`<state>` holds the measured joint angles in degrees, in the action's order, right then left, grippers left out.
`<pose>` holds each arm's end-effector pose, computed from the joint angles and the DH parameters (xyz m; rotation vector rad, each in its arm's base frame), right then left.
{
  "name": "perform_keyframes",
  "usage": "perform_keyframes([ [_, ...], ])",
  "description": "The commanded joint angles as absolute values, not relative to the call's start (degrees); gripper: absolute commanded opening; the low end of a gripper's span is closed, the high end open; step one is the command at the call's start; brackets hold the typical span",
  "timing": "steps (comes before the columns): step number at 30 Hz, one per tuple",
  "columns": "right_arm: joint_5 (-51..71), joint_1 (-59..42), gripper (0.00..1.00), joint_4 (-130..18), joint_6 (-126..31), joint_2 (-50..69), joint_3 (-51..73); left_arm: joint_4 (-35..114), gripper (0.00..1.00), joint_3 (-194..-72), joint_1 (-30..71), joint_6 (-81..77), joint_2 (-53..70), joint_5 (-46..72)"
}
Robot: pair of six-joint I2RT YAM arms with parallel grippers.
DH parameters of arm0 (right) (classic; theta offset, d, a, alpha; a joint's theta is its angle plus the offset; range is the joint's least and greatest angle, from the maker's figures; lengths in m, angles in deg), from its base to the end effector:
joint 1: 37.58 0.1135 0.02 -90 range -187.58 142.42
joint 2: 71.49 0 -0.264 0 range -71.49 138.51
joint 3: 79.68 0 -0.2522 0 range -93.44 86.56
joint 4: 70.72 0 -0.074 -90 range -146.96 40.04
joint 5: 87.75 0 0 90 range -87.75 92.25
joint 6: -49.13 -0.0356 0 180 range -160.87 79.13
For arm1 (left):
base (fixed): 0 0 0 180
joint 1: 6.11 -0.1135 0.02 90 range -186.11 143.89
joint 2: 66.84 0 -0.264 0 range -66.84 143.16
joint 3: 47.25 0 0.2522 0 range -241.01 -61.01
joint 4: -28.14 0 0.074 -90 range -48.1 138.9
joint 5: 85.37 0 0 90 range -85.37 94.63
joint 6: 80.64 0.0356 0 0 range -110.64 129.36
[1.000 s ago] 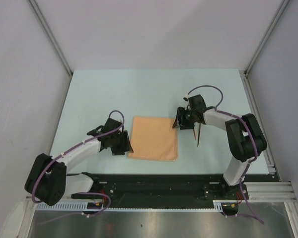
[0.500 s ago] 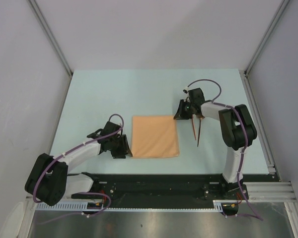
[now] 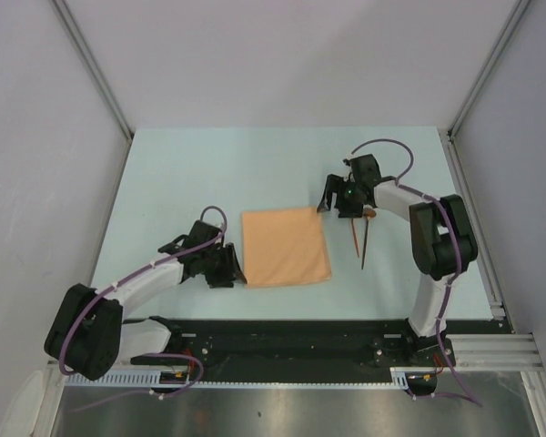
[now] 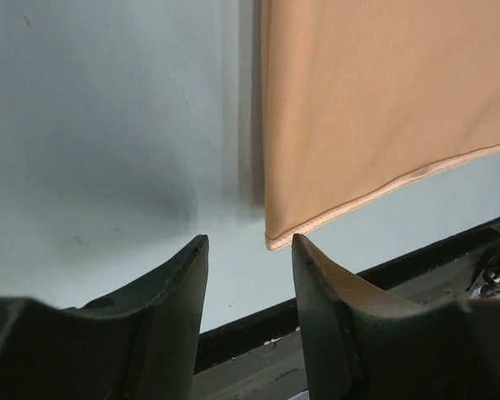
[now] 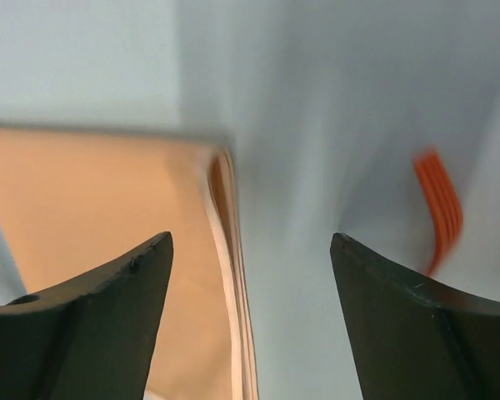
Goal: Fold the napkin into a case and place the utensils inside
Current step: Smooth out the square-folded napkin at the center of the board, then pick up the top corner of the square-folded napkin from the center of the board.
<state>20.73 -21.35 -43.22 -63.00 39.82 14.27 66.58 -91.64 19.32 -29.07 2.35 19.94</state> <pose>0.3898 0.1252 0.1660 -0.0083 2.5536 0.6740 0.1801 -0.0961 0.1578 -0.2287 2.7998 -0.6735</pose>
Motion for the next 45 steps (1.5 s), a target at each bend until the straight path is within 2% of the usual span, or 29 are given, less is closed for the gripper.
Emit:
perform_keyframes([
  [1, 12.09, -18.17, 0.82, -28.24, -65.82, 28.56, 19.57, 65.28, 0.49, -95.19, 19.02, -27.29, 3.63, 21.33],
  [8, 9.72, -8.94, 0.56, -25.94, -78.39, 16.42, 31.62, 58.61, 0.33, -93.00, 19.28, -29.13, 8.83, 25.71],
  [12, 6.46, -4.28, 0.49, -27.60, -82.53, 14.03, 36.28, 57.02, 0.27, -93.17, 20.69, -30.10, 9.28, 25.55],
  [22, 6.82, -3.39, 0.36, -28.66, -83.41, 13.94, 38.66, 56.22, 0.23, -93.00, 22.63, -30.63, 10.77, 25.02],
  [30, 6.91, -3.39, 0.32, -28.48, -83.14, 13.86, 38.75, 57.37, 0.24, -93.00, 22.62, -30.45, 10.16, 24.49],
  [33, 6.29, -3.48, 0.27, -28.05, -82.97, 13.42, 38.57, 58.07, 0.24, -93.09, 22.63, -30.19, 9.72, 24.05],
  [35, 6.38, -3.39, 0.19, -27.87, -82.71, 12.89, 38.31, 58.77, 0.24, -93.18, 22.63, -29.84, 9.45, 23.36],
  [39, 7.08, -3.48, 0.00, -28.31, -82.44, 12.19, 37.69, 59.65, 0.29, -93.26, 22.63, -29.84, 8.58, 22.12],
  [41, 7.43, -3.57, 0.00, -28.57, -82.27, 12.10, 36.90, 60.52, 0.33, -93.61, 22.62, -29.84, 7.87, 21.60],
  [45, 10.32, -3.57, 0.00, -33.47, -80.95, 13.14, 35.50, 63.95, 0.54, -95.63, 22.54, -29.31, 4.71, 17.22],
])
